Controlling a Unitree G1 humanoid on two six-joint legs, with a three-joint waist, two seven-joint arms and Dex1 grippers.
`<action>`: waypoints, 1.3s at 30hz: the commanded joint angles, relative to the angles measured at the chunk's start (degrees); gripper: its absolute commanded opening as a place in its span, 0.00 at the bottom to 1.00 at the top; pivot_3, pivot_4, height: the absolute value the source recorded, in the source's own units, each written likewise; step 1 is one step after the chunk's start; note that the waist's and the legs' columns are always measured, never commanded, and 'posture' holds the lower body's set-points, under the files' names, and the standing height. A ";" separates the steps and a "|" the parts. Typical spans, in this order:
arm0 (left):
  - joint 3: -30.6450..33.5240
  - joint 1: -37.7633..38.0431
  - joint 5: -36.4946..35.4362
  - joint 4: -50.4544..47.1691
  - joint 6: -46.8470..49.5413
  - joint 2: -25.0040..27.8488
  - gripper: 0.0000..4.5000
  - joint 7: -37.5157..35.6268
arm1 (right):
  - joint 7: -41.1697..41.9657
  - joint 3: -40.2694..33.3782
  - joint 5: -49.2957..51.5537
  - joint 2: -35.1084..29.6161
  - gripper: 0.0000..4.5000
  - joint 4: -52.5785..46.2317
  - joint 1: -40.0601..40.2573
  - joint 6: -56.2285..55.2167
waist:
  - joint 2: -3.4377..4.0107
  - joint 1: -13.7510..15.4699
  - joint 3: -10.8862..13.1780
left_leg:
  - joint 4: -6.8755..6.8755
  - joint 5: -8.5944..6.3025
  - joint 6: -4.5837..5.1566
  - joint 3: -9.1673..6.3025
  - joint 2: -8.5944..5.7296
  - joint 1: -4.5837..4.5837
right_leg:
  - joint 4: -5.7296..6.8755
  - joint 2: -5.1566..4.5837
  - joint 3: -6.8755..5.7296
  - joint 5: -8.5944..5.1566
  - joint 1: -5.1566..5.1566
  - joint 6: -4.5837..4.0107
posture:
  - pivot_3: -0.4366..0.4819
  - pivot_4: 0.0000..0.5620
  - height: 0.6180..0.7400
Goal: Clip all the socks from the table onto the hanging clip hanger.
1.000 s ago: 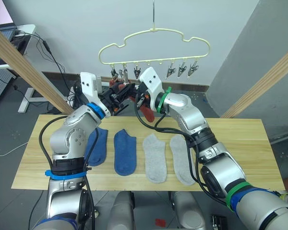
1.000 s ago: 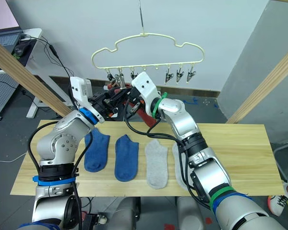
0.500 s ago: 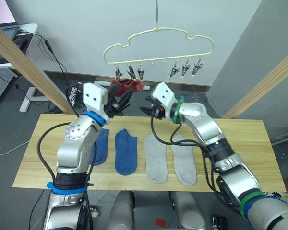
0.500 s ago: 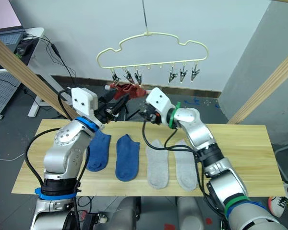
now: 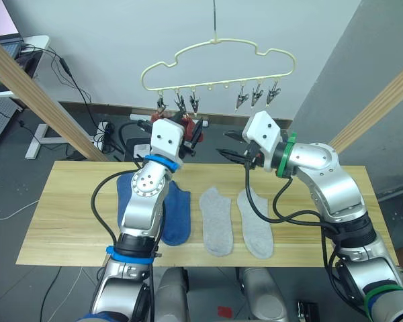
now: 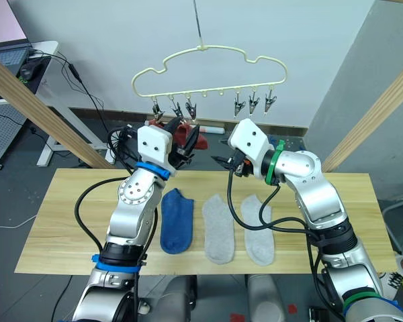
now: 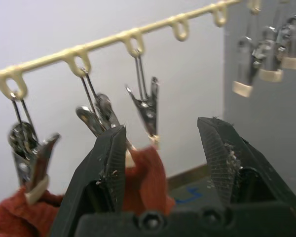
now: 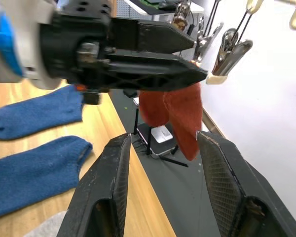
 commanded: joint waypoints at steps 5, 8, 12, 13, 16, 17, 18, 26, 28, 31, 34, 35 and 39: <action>0.34 -3.87 0.32 5.40 -4.42 -1.63 0.56 0.84 | -1.23 -2.90 2.45 -1.26 0.48 -4.07 -0.34 2.02 | 0.00 -0.06 0.00 | -0.02 0.00 0.00 0.01 0.00 -0.01 | -0.02 0.00 0.00 0.00 -0.01 0.00 | 0.16 0.57 1.00; 0.47 -4.85 0.42 7.06 -5.27 -1.90 0.56 1.10 | -0.95 -3.19 3.21 -1.80 0.48 -4.32 -0.33 1.55 | 0.00 -0.14 0.00 | -0.02 0.00 0.00 0.01 0.00 -0.01 | -0.02 0.00 -0.01 0.00 -0.01 0.00 | 0.16 0.57 1.00; 0.63 -6.63 1.66 9.28 -6.84 -2.38 0.56 3.05 | -0.37 -4.22 4.56 -2.02 0.48 -4.11 -0.28 -0.88 | 0.00 -0.16 0.00 | -0.01 0.00 0.00 0.01 0.00 -0.01 | -0.02 0.00 -0.01 0.00 0.00 0.00 | 0.16 0.57 1.00; 0.74 -7.16 1.88 9.95 -7.09 -2.50 0.56 3.57 | -0.42 -4.41 4.87 -1.98 0.48 -4.02 -0.31 -1.21 | -0.01 -0.18 0.00 | -0.01 0.00 0.00 0.01 0.00 -0.01 | -0.02 0.00 -0.01 0.00 0.00 0.00 | 0.16 0.57 1.00; 0.89 -8.60 2.41 11.65 -8.40 -2.87 0.56 4.78 | -0.45 -4.57 5.59 -2.02 0.48 -3.82 -0.32 -2.11 | -0.01 -0.21 0.00 | -0.01 0.00 0.00 0.01 0.00 -0.01 | -0.02 0.00 -0.01 0.00 0.00 0.00 | 0.16 0.57 1.00; 1.03 -9.15 2.67 12.21 -8.82 -2.96 0.56 5.45 | -0.47 -4.57 5.70 -1.98 0.48 -3.73 -0.34 -2.27 | -0.01 -0.22 0.00 | -0.01 0.00 0.00 0.01 0.00 -0.01 | -0.02 0.00 -0.01 0.00 0.00 0.00 | 0.16 0.57 1.00; 1.20 -9.76 2.78 12.73 -9.04 -3.12 0.56 6.10 | -0.47 -4.58 5.75 -1.95 0.48 -3.65 -0.35 -2.36 | -0.01 -0.25 0.00 | -0.01 0.00 0.00 0.01 0.00 -0.01 | -0.02 0.00 -0.01 0.00 0.00 0.00 | 0.16 0.57 1.00; 1.31 -11.44 2.81 12.74 -8.77 -4.31 0.56 7.86 | -0.62 -4.80 5.98 -2.15 0.48 -3.03 -0.57 -2.82 | -0.01 -0.31 0.00 | -0.01 0.00 0.00 0.01 0.00 -0.01 | -0.02 0.00 -0.01 0.00 0.00 0.00 | 0.16 0.57 1.00; 1.35 -11.50 2.70 12.10 -8.17 -4.61 0.56 8.23 | -0.73 -4.77 6.06 -2.16 0.48 -2.99 -0.60 -2.81 | -0.01 -0.32 0.00 | -0.01 0.00 0.00 0.01 0.00 -0.01 | -0.02 0.00 -0.01 0.00 0.00 0.00 | 0.16 0.57 1.00; 1.27 -11.35 2.91 11.62 -7.65 -4.76 0.56 8.97 | -0.79 -4.75 6.31 -2.25 0.48 -2.85 -0.61 -2.83 | -0.01 -0.32 0.00 | -0.01 0.00 0.00 0.01 0.00 -0.01 | -0.02 0.00 -0.01 0.00 0.00 0.00 | 0.16 0.57 1.00; 1.14 -11.11 3.34 11.07 -7.18 -4.84 0.48 9.59 | -0.87 -4.84 6.61 -2.28 0.49 -2.65 -0.73 -2.63 | -0.01 -0.33 0.00 | -0.01 0.00 0.00 0.01 0.00 -0.01 | -0.02 0.00 -0.01 0.00 0.00 0.00 | 0.16 0.57 1.00; 1.06 -11.02 3.48 10.85 -7.01 -4.86 0.44 9.76 | -0.89 -4.88 6.73 -2.33 0.49 -2.65 -0.75 -2.58 | -0.01 -0.33 0.00 | -0.01 0.00 0.00 0.01 0.00 -0.01 | -0.02 0.00 -0.01 0.00 0.00 0.00 | 0.16 0.57 1.00; 0.86 -10.71 3.78 9.80 -6.34 -4.74 0.16 10.04 | -0.95 -4.83 7.06 -2.52 0.49 -2.87 -0.53 -2.36 | -0.01 -0.33 0.00 | -0.01 0.00 0.00 0.01 0.00 -0.01 | -0.02 0.00 -0.01 0.00 0.00 0.00 | 0.16 0.57 1.00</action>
